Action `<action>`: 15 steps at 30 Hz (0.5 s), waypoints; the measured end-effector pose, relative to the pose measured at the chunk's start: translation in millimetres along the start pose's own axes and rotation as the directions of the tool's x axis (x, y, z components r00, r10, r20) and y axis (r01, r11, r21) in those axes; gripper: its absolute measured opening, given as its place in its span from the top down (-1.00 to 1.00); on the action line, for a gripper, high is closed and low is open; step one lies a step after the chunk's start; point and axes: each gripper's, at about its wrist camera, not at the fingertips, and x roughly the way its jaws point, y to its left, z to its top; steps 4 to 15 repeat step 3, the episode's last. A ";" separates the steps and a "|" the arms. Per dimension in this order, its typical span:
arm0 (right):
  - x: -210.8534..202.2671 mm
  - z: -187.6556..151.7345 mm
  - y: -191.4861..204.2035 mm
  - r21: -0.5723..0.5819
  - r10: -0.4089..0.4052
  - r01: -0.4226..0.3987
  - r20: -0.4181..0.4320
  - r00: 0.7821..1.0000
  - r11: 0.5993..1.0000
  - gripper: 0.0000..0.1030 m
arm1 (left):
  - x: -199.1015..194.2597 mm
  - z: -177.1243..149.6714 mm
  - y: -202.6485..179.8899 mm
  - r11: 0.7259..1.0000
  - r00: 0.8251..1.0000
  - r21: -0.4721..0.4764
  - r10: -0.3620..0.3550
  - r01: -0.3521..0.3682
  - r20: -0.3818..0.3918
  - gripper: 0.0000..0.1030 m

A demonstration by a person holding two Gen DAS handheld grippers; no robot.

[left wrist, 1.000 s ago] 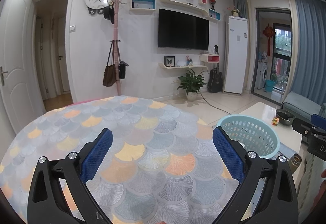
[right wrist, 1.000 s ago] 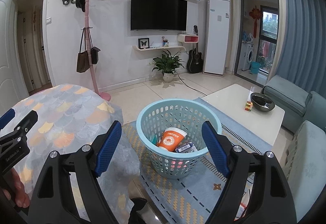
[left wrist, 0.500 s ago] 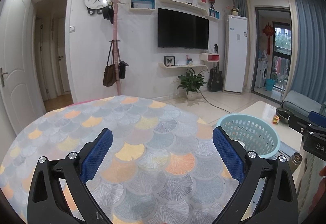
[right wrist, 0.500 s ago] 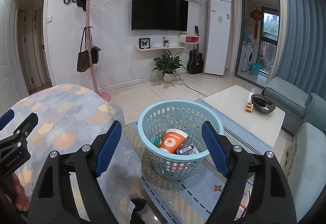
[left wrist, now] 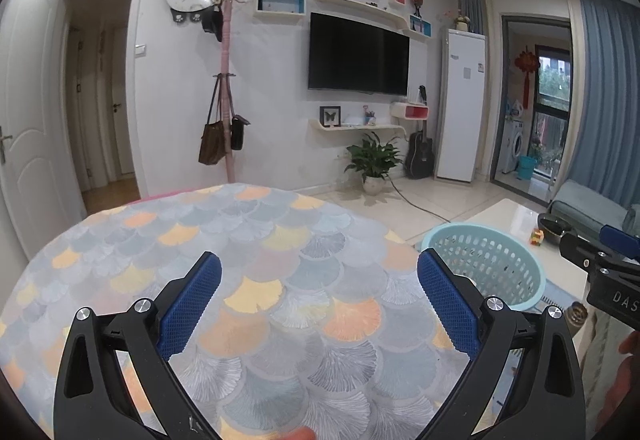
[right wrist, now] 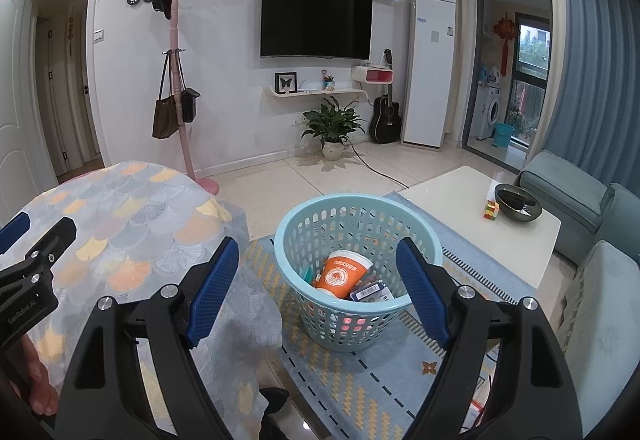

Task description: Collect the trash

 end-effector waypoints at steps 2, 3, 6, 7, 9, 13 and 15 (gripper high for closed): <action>-0.1 0.3 0.6 0.000 0.000 0.000 0.003 1.000 1.000 -0.49 | 1.1 1.0 1.4 1.000 1.000 -0.001 0.009 -0.009 -0.004 -0.85; -0.1 0.4 1.5 -0.001 0.000 0.000 0.003 1.000 1.000 -0.49 | 1.3 2.2 1.5 1.000 1.000 0.000 0.022 -0.022 -0.009 -0.85; -0.1 0.4 1.5 -0.001 0.000 0.000 0.003 1.000 1.000 -0.49 | 1.3 2.2 1.5 1.000 1.000 0.000 0.022 -0.022 -0.009 -0.85; -0.1 0.4 1.5 -0.001 0.000 0.000 0.003 1.000 1.000 -0.49 | 1.3 2.2 1.5 1.000 1.000 0.000 0.022 -0.022 -0.009 -0.85; -0.1 0.4 1.5 -0.001 0.000 0.000 0.003 1.000 1.000 -0.49 | 1.3 2.2 1.5 1.000 1.000 0.000 0.022 -0.022 -0.009 -0.85; -0.1 0.4 1.5 -0.001 0.000 0.000 0.003 1.000 1.000 -0.49 | 1.3 2.2 1.5 1.000 1.000 0.000 0.022 -0.022 -0.009 -0.85; -0.1 0.4 1.5 -0.001 0.000 0.000 0.003 1.000 1.000 -0.49 | 1.3 2.2 1.5 1.000 1.000 0.000 0.022 -0.022 -0.009 -0.85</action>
